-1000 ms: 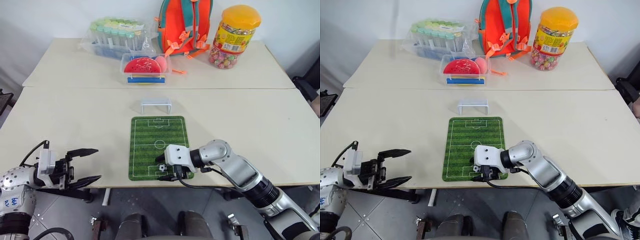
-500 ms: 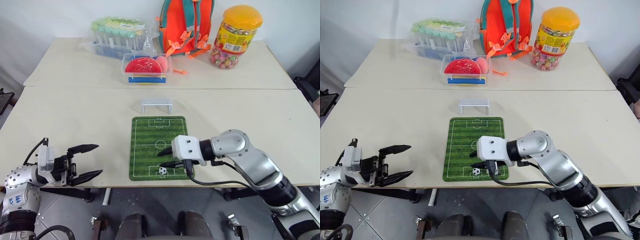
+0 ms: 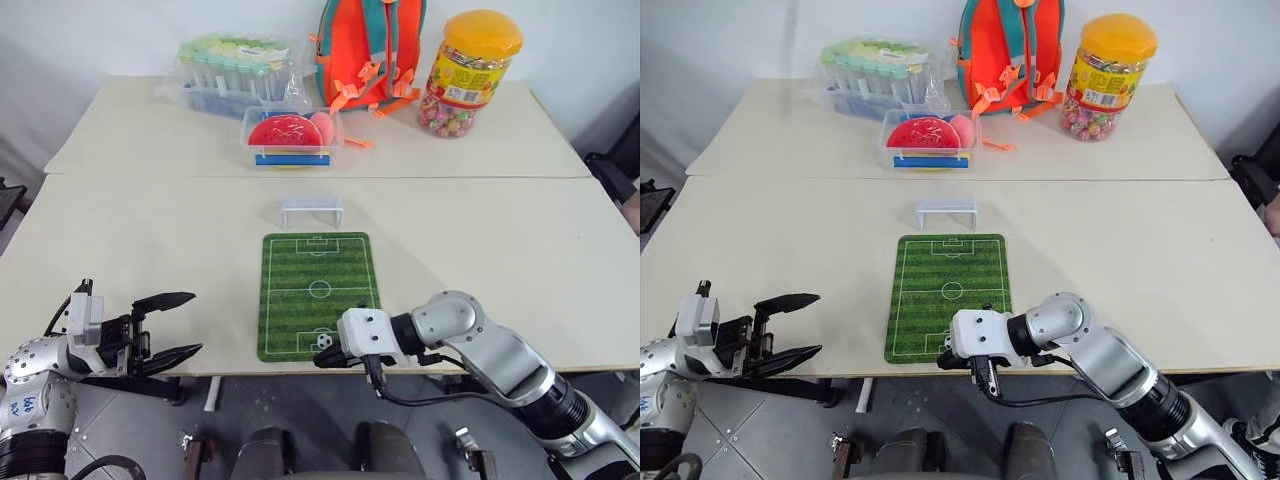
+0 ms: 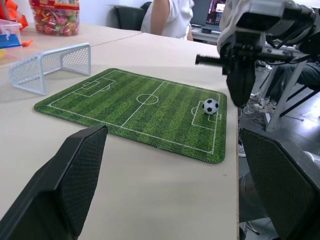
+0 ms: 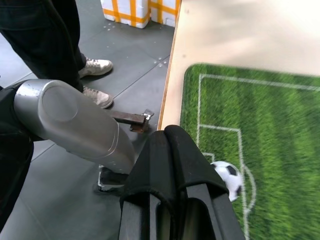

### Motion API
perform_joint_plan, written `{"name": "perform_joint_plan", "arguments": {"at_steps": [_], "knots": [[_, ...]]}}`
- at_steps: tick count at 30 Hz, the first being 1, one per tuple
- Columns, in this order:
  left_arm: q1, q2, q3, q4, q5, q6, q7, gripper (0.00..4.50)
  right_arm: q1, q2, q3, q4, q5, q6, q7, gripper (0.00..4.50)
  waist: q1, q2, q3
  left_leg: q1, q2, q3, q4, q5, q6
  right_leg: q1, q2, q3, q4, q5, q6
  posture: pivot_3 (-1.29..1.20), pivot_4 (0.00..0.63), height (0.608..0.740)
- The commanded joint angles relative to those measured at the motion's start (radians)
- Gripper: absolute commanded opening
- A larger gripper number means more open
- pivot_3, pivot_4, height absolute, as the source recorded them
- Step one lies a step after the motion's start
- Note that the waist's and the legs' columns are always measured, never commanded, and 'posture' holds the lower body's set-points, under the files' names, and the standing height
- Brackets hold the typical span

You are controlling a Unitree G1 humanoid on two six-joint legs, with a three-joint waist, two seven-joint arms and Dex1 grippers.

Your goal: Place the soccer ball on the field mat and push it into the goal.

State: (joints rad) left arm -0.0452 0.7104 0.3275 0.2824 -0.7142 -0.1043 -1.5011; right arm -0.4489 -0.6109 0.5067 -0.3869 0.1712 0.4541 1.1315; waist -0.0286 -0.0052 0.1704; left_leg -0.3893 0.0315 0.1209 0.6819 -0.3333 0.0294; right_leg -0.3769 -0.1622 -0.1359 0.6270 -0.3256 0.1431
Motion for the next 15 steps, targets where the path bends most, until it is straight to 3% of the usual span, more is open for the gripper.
{"name": "perform_joint_plan", "arguments": {"at_steps": [1, 9, 15], "knots": [[0.003, 0.012, 0.026, -0.028, -0.008, 0.000, -0.048, 4.50, -0.041, 0.022, -0.016, 0.075, -0.030, -0.059, -0.014, 0.03, 0.000, 0.000, 0.000, 0.000, 0.000, 0.000, 0.000, 0.000, 0.000, 0.000, 0.000, 0.000, 0.000, 0.000, 0.000, 0.00, 0.150, 0.740], [-0.098, -0.022, -0.006, 0.048, 0.032, -0.029, -0.050, 4.50, -0.322, 0.070, -0.185, 0.453, -0.121, -0.212, -0.174, 0.03, -0.002, 0.000, 0.000, 0.000, 0.000, 0.000, 0.000, 0.000, 0.000, 0.000, 0.000, 0.000, 0.001, 0.000, 0.000, 0.00, 0.150, 0.740], [-0.178, -0.052, -0.026, 0.119, 0.060, -0.062, -0.055, 4.50, -0.405, 0.019, -0.304, 0.527, -0.146, -0.231, -0.238, 0.03, -0.001, 0.001, 0.001, -0.001, -0.001, 0.000, -0.001, 0.000, 0.000, -0.001, 0.001, -0.001, 0.000, 0.000, 0.000, 0.00, 0.150, 0.740]]}}
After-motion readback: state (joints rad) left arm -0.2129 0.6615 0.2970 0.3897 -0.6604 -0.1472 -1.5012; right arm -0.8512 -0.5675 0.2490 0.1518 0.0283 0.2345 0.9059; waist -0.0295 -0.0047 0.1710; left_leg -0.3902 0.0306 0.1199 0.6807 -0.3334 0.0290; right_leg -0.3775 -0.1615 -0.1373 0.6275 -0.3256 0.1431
